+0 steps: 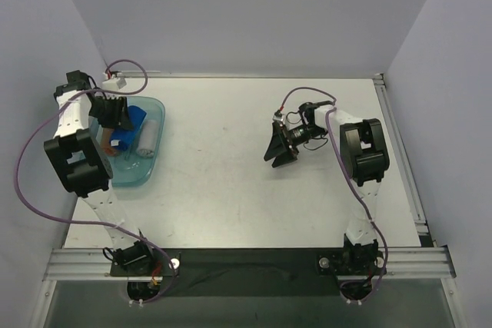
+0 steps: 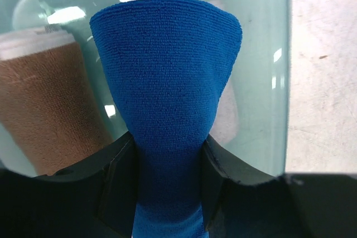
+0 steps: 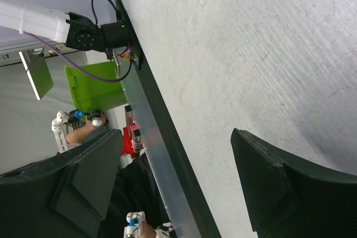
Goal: Roll the towels
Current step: Place the rolled towel into the container
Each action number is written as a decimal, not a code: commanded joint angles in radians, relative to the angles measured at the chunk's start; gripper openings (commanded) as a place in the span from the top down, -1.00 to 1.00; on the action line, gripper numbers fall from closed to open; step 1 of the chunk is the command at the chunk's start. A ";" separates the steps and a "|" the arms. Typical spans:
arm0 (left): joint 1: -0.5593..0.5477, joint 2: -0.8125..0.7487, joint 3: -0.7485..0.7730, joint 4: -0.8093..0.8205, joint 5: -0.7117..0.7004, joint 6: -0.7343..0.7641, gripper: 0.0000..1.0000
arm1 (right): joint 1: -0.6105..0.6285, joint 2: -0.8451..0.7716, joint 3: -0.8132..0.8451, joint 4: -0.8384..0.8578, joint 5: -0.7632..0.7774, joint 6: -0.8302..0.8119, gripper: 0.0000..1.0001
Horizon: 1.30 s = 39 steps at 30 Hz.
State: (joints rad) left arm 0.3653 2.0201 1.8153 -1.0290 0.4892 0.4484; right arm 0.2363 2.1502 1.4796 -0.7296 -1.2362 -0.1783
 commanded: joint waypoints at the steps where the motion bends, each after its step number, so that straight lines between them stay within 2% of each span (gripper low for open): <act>1: 0.006 0.017 0.038 0.042 -0.020 -0.060 1.00 | 0.005 -0.043 -0.005 -0.077 -0.002 -0.044 -0.61; 10: -0.005 0.032 -0.086 0.231 -0.233 -0.157 1.00 | 0.003 -0.019 -0.001 -0.096 -0.002 -0.062 -0.58; 23: -0.063 0.039 -0.215 0.357 -0.308 -0.152 1.00 | -0.011 -0.001 0.004 -0.122 -0.002 -0.089 -0.56; 25: -0.071 0.042 -0.231 0.363 -0.310 -0.162 0.84 | -0.012 0.000 0.005 -0.126 -0.002 -0.090 -0.56; 28: -0.074 0.043 -0.249 0.365 -0.313 -0.169 0.73 | -0.012 0.000 0.008 -0.133 -0.003 -0.096 -0.56; 34: -0.075 0.016 -0.277 0.368 -0.328 -0.172 0.26 | -0.014 0.004 0.011 -0.146 -0.009 -0.109 -0.57; 39: -0.074 -0.021 -0.274 0.366 -0.342 -0.154 0.14 | -0.014 0.005 0.018 -0.156 -0.023 -0.113 -0.57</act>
State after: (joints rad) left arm 0.3016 2.0216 1.5658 -0.6693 0.1699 0.2920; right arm 0.2287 2.1509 1.4796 -0.8219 -1.2350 -0.2684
